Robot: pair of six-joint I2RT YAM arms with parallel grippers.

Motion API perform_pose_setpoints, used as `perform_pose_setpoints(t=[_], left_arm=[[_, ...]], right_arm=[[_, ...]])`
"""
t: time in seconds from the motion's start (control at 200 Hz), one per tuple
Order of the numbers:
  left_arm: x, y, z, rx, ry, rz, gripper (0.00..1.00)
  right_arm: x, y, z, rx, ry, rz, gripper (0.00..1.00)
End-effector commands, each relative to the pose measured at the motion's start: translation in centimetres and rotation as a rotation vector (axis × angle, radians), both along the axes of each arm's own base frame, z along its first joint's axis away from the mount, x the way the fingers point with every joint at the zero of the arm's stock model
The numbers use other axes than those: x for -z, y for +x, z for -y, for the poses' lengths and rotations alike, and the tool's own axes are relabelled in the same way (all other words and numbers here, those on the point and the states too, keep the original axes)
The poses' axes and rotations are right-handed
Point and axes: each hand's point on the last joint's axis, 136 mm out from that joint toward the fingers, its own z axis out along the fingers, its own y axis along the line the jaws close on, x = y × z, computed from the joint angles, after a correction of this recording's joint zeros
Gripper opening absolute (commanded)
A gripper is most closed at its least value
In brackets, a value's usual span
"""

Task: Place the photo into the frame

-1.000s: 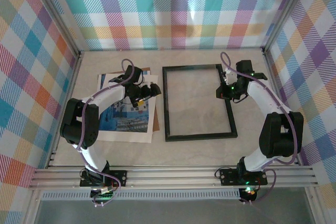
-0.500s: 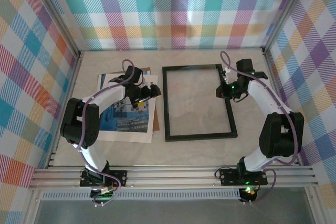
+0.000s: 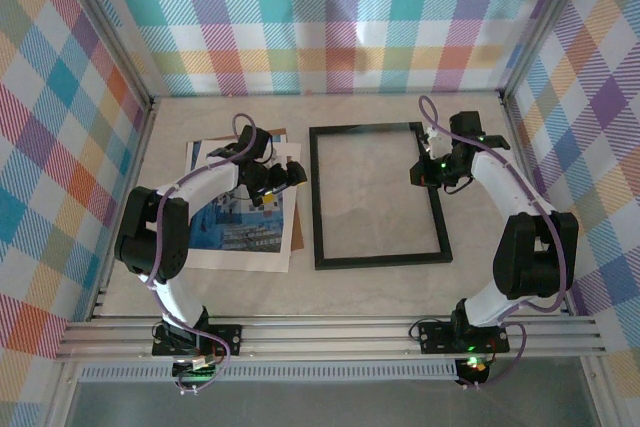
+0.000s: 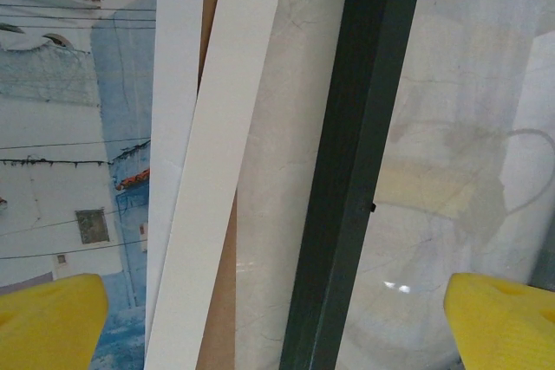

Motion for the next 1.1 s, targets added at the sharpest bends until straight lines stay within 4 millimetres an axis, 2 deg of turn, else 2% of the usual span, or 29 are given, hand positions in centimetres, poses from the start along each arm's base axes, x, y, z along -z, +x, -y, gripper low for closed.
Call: perform_pose_setpoints(t=[0.0, 0.11, 0.21, 0.28, 0.52, 0.62, 0.84, 0.99, 1.095], left_arm=[[-0.4, -0.2, 0.5, 0.019, -0.008, -0.003, 0.99], [-0.4, -0.3, 0.4, 0.018, -0.008, -0.004, 0.99], [-0.4, -0.3, 0.4, 0.019, -0.005, -0.005, 0.99], [-0.3, -0.4, 0.4, 0.018, -0.003, -0.006, 0.99], [-0.5, -0.4, 0.3, 0.018, -0.003, 0.0, 0.99], [-0.7, -0.4, 0.1, 0.014, 0.007, 0.009, 0.99], [-1.2, -0.3, -1.1, -0.024, 0.042, 0.05, 1.0], [-1.5, -0.4, -1.9, -0.055, 0.053, 0.065, 1.0], [-1.8, -0.2, -2.8, -0.086, 0.061, 0.084, 1.0]], right_arm=[[0.0, -0.4, -0.9, -0.011, 0.044, -0.007, 0.04], [0.3, -0.5, -0.9, 0.004, 0.051, -0.016, 0.08], [0.7, -0.7, -0.5, 0.024, 0.032, -0.023, 0.17], [0.8, -0.7, -0.1, 0.039, 0.011, -0.023, 0.29], [0.5, -0.6, 1.0, 0.084, -0.051, -0.006, 0.52], [0.6, -0.4, 2.2, 0.13, -0.117, -0.005, 0.59], [0.7, -0.3, 5.9, 0.257, -0.311, -0.022, 0.65], [-1.1, -0.2, 7.4, 0.324, -0.368, 0.028, 0.67], [-2.6, -0.3, 7.3, 0.34, -0.355, 0.062, 0.66]])
